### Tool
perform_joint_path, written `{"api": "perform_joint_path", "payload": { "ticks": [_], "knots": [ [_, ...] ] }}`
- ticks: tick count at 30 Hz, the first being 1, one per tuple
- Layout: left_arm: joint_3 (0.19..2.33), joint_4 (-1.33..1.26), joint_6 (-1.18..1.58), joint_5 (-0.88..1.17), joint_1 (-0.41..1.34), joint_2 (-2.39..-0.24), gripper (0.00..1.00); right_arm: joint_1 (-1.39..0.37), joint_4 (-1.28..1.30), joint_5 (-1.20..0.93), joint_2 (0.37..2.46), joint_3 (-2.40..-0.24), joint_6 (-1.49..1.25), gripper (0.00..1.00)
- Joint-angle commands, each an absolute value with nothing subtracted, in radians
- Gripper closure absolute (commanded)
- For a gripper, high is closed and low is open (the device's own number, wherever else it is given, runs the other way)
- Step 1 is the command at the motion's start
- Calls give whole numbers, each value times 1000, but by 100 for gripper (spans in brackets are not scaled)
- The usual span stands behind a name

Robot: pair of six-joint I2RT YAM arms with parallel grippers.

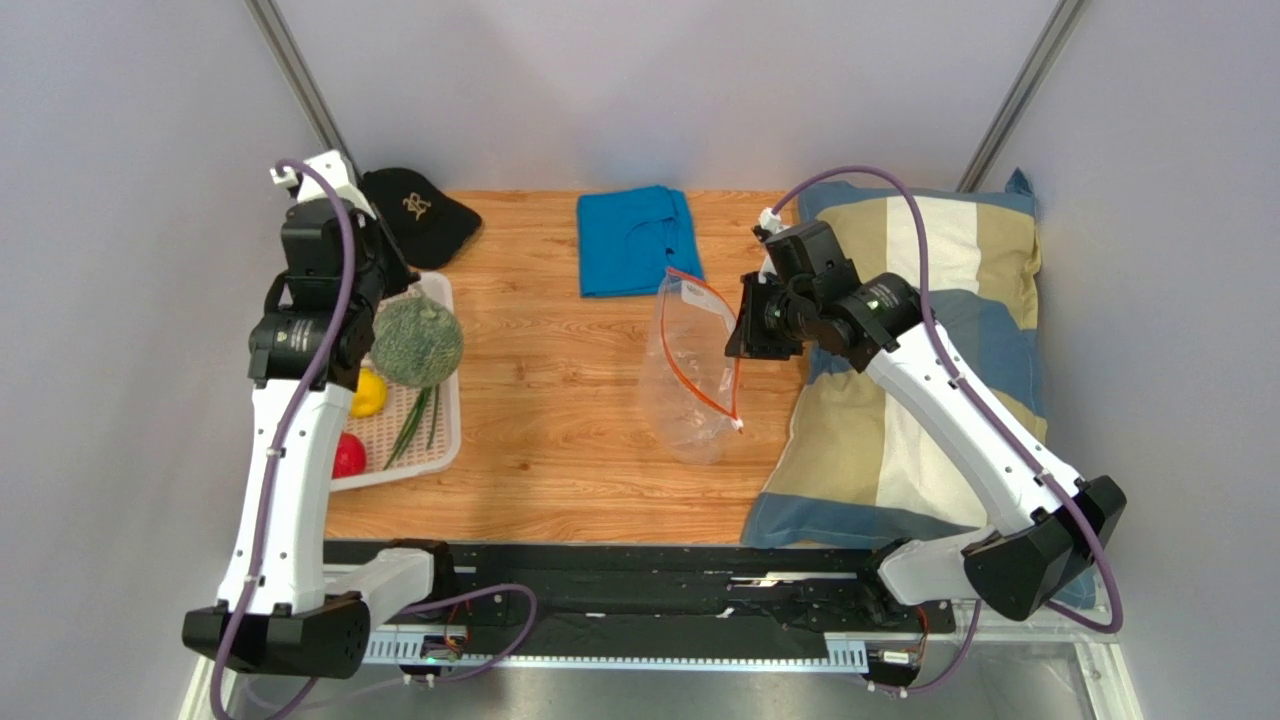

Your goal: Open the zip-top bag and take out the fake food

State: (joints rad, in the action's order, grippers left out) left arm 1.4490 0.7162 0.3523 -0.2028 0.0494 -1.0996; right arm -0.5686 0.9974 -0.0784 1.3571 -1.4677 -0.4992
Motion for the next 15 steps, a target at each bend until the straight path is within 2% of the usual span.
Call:
{"api": "perform_joint_path", "payload": {
  "ticks": [1, 10, 14, 15],
  "knots": [
    [1358, 689, 235, -376, -26, -1144, 100, -566, 1054, 47, 1330, -1549, -395, 100],
    [1357, 660, 204, -377, -140, -1483, 100, -594, 1033, 313, 1400, -1623, -235, 100],
    [1490, 738, 257, -393, -144, -1646, 100, -640, 993, 333, 1477, -1617, -222, 100],
    [1514, 786, 270, -387, -144, -1696, 92, -678, 962, 356, 1500, -1609, -215, 100]
  ]
}}
